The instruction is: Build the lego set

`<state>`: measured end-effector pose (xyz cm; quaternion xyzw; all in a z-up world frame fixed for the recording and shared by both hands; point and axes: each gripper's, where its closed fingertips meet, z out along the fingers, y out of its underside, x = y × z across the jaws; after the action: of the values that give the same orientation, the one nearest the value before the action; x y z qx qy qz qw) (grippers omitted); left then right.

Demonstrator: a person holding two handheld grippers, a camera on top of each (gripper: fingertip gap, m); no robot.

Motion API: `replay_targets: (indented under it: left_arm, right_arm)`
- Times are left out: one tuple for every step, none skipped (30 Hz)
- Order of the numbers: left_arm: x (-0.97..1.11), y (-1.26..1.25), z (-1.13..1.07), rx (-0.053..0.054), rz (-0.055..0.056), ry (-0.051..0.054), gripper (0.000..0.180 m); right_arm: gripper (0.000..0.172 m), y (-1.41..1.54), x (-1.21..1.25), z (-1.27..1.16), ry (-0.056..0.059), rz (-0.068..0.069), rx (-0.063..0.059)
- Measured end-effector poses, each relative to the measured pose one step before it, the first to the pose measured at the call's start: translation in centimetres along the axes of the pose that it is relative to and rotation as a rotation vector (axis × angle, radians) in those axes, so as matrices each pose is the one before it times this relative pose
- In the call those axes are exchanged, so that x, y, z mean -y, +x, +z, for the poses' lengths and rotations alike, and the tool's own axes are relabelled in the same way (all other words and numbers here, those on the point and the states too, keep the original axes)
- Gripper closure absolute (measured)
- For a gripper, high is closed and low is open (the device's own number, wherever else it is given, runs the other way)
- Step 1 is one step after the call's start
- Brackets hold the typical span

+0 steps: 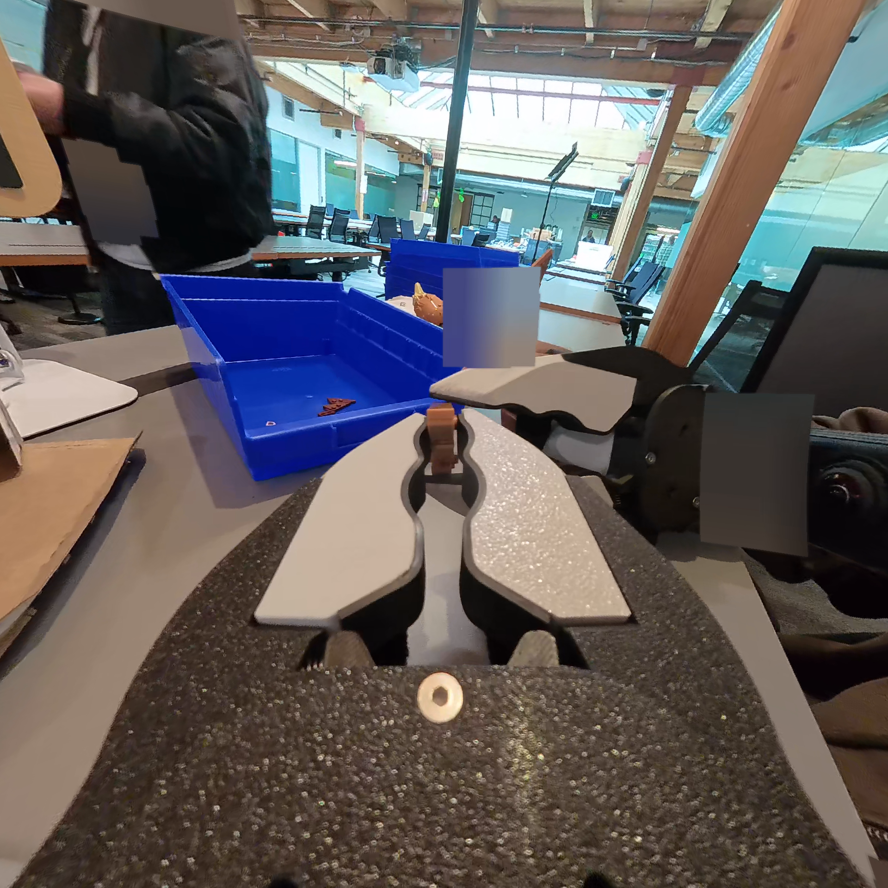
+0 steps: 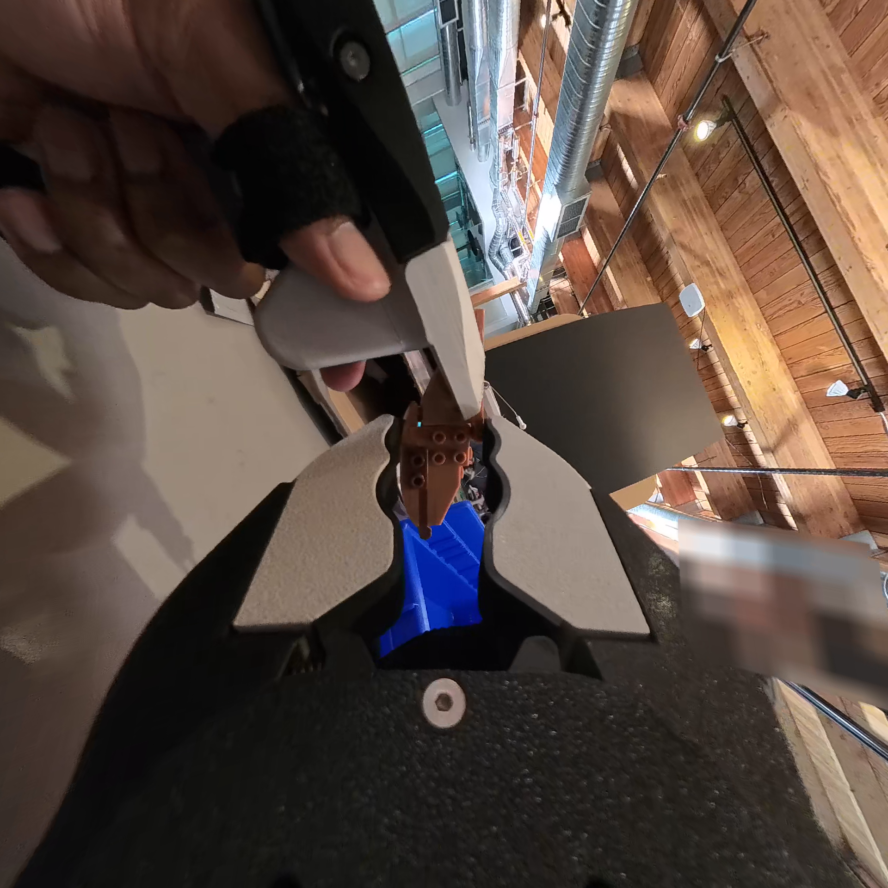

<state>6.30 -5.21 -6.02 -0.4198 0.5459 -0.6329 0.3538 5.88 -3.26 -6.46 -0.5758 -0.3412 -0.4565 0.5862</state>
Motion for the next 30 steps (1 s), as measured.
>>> replay_targets:
  left_arm:
    - [0.001,-0.006,0.0,0.0015,0.0025,-0.0018,0.171]
    - [0.008,0.007,0.004,0.0008,0.002,-0.0013,0.171]
    - [-0.006,0.009,-0.008,0.0004,0.0014,-0.001,0.171]
    - [-0.002,-0.008,0.003,0.0005,0.0029,-0.0007,0.171]
    - [-0.019,-0.01,0.007,0.0012,0.0011,-0.0027,0.171]
    - [-0.008,-0.008,0.0,-0.0007,-0.001,-0.0016,0.171]
    - [0.024,0.021,0.003,-0.0022,-0.0016,0.0001,0.171]
    - [0.021,0.012,-0.008,-0.0027,-0.002,-0.0004,0.171]
    - [0.023,0.01,-0.004,-0.0038,-0.0033,-0.0013,0.171]
    - [0.003,0.021,-0.002,-0.0053,-0.0058,-0.0023,0.171]
    - [-0.025,0.011,-0.011,-0.0076,-0.0085,-0.0044,0.171]
    - [-0.016,0.012,-0.021,-0.0103,-0.0123,-0.0046,0.171]
    - [-0.032,0.019,-0.015,-0.011,-0.0146,-0.004,0.171]
    - [-0.051,0.022,-0.021,-0.0104,-0.0116,-0.0037,0.171]
    - [-0.045,0.011,-0.012,-0.0074,-0.0084,-0.0041,0.171]
    - [-0.046,-0.015,-0.014,-0.0044,-0.0052,-0.0037,0.171]
    - [-0.015,0.001,-0.007,-0.003,-0.0015,-0.0035,0.171]
    - [-0.014,0.01,-0.012,-0.002,0.0006,-0.0036,0.17]
    - [-0.041,0.029,0.007,-0.0028,0.0002,-0.0047,0.17]
    - [-0.062,0.021,0.018,-0.0023,0.0019,-0.007,0.17]
    - [-0.13,0.019,0.032,-0.002,0.0027,-0.0105,0.17]
    - [-0.071,0.005,0.023,0.0006,0.0031,-0.0057,0.17]
    - [-0.008,0.004,0.002,-0.0006,0.0032,-0.0011,0.17]
    - [0.023,-0.01,-0.021,-0.0007,-0.0001,-0.0009,0.17]
    - [0.019,0.02,-0.023,-0.0044,-0.0006,0.0001,0.17]
    - [-0.006,0.022,-0.013,-0.0051,-0.003,-0.0015,0.169]
    - [-0.084,0.02,0.004,-0.0048,-0.003,-0.0059,0.169]
    - [-0.19,-0.008,0.044,-0.0038,-0.002,-0.0128,0.168]
    - [-0.232,0.015,0.066,-0.0031,0.0016,-0.0146,0.167]
    - [-0.215,0.053,0.088,-0.0024,0.0062,-0.0105,0.167]
  right_arm:
    - [0.14,0.012,0.001,-0.001,0.0002,0.0022,0.0021]
    - [0.14,-0.006,0.011,-0.01,0.0008,0.0028,0.0015]
    - [0.141,-0.003,0.01,-0.006,0.0003,0.0014,0.001]
    - [0.141,-0.005,-0.014,0.006,-0.001,0.0004,0.0018]
    - [0.141,-0.011,-0.016,0.001,-0.0006,0.0023,0.0022]
    - [0.141,-0.004,0.008,-0.005,0.0013,0.0037,0.0012]
    - [0.141,0.024,0.028,-0.009,0.0008,0.002,0.0008]
    - [0.141,0.013,0.011,-0.006,0.0003,0.0007,0.0001]
    - [0.141,0.008,0.021,-0.016,0.0004,0.0007,0.0003]
    - [0.141,-0.013,0.014,-0.015,0.0003,0.0018,0.0023]
    - [0.141,-0.025,0.017,-0.005,0.0002,0.0026,0.0034]
    - [0.141,-0.032,0.005,-0.003,0.0006,0.0022,0.0031]
    - [0.141,-0.039,-0.003,0.007,-0.0005,0.0006,0.0033]
    - [0.141,-0.051,-0.003,0.002,-0.001,0.0005,0.0033]
    - [0.141,-0.046,-0.001,0.007,-0.0004,0.0014,0.0034]
    - [0.141,-0.034,-0.006,-0.007,0.0003,0.0011,0.0024]
    - [0.141,-0.007,0.011,-0.006,0.0003,0.0008,0.0016]
    - [0.141,-0.01,0.025,-0.008,0.0014,0.0028,0.0008]
    - [0.141,0.016,0.018,-0.012,0.0009,0.0003,0.0002]
    - [0.141,0.031,0.028,-0.011,0.0013,-0.0009,-0.0013]
    - [0.141,0.046,0.029,-0.018,0.0012,0.0015,-0.0012]
    - [0.141,-0.003,-0.005,-0.009,-0.0003,0.0017,0.0011]
    - [0.141,0.003,0.0,-0.011,0.0011,-0.0005,-0.0002]
    - [0.142,0.021,0.025,-0.015,0.002,-0.0004,-0.0011]
    - [0.142,0.003,0.053,-0.023,0.0026,0.0006,-0.0001]
    - [0.142,0.005,0.045,-0.01,0.0015,0.0004,0.0004]
    - [0.142,-0.001,0.05,-0.013,0.0026,0.0005,-0.0005]
    - [0.142,0.022,0.066,-0.026,0.0033,0.0007,-0.0008]
    - [0.142,0.015,0.064,-0.023,0.0027,0.0002,-0.0011]
    - [0.142,0.013,0.052,-0.015,0.0021,0.0004,-0.0001]
